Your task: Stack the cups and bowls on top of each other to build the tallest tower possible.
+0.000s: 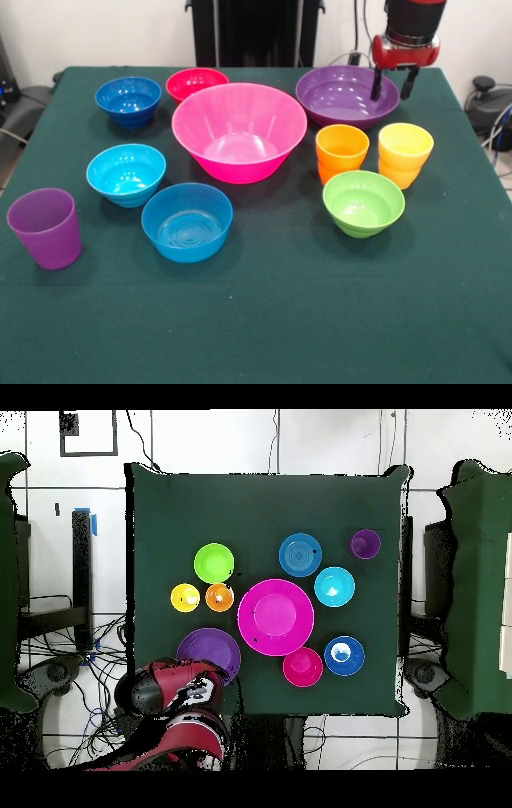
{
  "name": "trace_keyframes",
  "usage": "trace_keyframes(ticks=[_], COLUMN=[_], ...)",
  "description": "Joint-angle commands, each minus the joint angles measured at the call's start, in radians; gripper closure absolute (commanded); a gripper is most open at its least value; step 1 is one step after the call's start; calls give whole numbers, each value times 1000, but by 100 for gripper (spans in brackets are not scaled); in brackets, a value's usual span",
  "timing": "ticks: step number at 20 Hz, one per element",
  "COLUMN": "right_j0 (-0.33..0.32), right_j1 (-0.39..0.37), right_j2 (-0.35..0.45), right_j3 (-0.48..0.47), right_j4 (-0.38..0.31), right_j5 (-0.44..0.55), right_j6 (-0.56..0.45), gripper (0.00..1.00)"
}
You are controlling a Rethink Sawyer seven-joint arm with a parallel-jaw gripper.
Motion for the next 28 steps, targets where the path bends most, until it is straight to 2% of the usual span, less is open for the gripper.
trace_keyframes(ticks=[1,8,28], right_j0=[0,-18,-14], right_j1=[38,39,34], right_j2=[42,53,44], right_j3=[-59,-57,-61], right_j4=[-13,-28,-32], right_j5=[-57,-69,-69], right_j6=[136,126,121], gripper=[0,0,0])
